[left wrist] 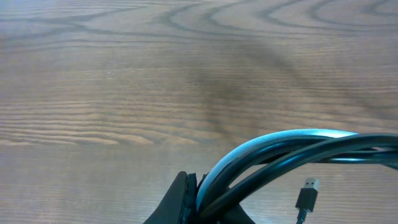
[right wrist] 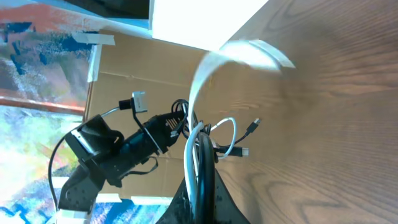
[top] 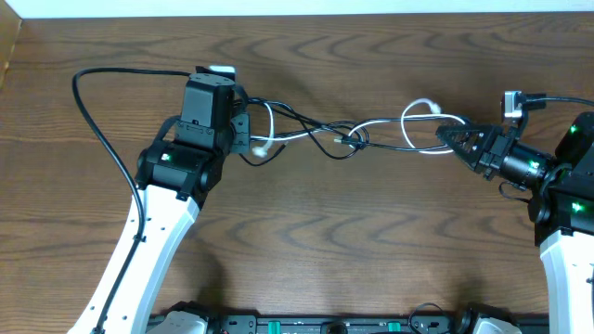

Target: Untangle cables

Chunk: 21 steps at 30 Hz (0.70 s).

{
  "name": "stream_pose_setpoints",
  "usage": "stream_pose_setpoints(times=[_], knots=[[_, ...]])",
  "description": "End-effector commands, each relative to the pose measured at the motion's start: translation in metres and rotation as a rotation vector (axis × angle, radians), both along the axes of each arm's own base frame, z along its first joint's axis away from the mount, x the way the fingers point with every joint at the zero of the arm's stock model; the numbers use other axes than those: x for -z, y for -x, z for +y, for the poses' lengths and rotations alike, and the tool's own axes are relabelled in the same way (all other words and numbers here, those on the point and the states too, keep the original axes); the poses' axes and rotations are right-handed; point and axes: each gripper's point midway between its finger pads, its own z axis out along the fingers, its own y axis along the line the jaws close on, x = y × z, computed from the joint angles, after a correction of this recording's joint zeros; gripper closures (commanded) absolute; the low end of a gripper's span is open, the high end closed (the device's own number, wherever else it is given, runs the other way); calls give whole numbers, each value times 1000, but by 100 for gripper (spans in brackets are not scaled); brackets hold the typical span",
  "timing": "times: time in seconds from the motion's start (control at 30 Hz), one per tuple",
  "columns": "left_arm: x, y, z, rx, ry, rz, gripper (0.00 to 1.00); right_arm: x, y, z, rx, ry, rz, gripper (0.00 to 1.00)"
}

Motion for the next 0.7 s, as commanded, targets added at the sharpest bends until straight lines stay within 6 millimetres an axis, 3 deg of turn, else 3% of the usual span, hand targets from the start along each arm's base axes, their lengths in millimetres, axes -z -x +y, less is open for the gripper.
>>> stream_pose_setpoints(times=[0.0,0.17,0.47,0.67], knots=[[-10,-2,28,-106,-77,-32,93,-1,-3,-7,27,10,-15,99],[-11,-2,33,-124,-96,-33,93,-1,-2,-7,22,7,-16,99],[-26,2,75,-301,-284,-83,93,-2,-1,-6,12,2,-18,99],[-26,2,74,-296,-279,-82,93,-3,1,-5,1,-4,-19,98]])
